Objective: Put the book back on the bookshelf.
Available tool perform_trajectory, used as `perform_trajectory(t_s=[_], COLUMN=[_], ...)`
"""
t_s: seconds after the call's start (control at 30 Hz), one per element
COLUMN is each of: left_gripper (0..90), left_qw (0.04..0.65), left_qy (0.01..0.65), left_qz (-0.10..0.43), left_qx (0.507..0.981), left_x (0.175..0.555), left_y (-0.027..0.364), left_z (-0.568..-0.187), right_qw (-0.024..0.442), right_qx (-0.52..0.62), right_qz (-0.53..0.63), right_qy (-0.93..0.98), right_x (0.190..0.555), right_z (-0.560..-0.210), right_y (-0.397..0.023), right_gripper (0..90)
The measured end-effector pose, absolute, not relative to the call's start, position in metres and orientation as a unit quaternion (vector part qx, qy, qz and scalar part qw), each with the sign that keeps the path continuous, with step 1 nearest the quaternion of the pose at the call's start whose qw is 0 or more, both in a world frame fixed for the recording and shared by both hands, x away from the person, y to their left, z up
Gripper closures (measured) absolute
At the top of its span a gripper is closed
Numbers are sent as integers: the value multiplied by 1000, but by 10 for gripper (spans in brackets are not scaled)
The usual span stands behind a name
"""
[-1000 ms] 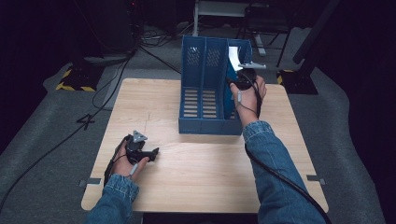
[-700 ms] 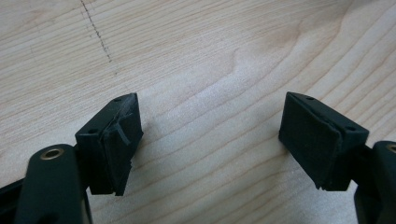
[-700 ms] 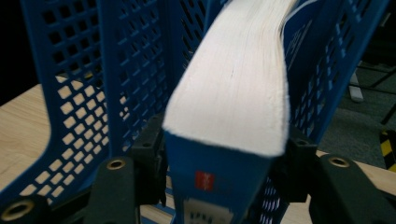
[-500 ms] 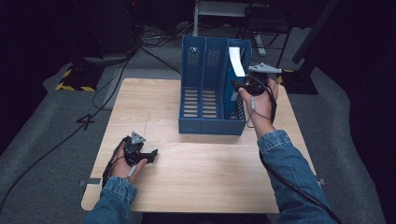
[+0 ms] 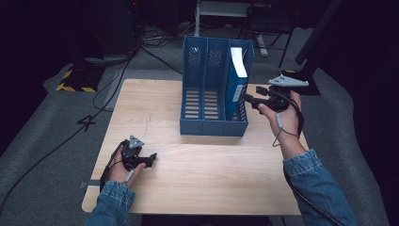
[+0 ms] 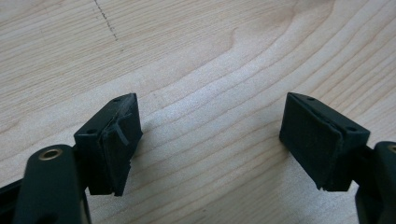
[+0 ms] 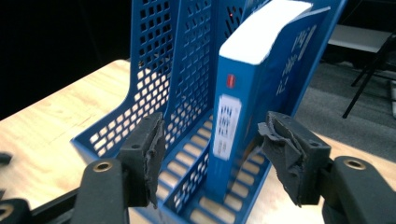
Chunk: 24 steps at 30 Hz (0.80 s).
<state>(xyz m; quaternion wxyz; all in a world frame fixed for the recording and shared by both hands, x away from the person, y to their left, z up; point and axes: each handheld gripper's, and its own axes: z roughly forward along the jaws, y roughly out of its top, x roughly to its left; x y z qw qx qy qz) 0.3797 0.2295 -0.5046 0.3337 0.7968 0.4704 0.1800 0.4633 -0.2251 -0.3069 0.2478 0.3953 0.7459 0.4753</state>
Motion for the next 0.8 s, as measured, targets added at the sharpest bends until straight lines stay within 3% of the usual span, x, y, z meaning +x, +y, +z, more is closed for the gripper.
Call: perform_trajectory(t_s=[0.4, 0.8], left_gripper=[180, 177], left_qw=[333, 332], left_qy=[470, 469], left_qz=[177, 179], left_qx=[798, 799], left_x=[382, 383], left_y=[229, 229], left_z=[-505, -505], right_qw=[202, 171], right_qx=[397, 420], right_qz=[471, 446], right_qy=[761, 771], right_x=[427, 398], right_z=[-335, -406], right_y=[-266, -294], right_gripper=[380, 358])
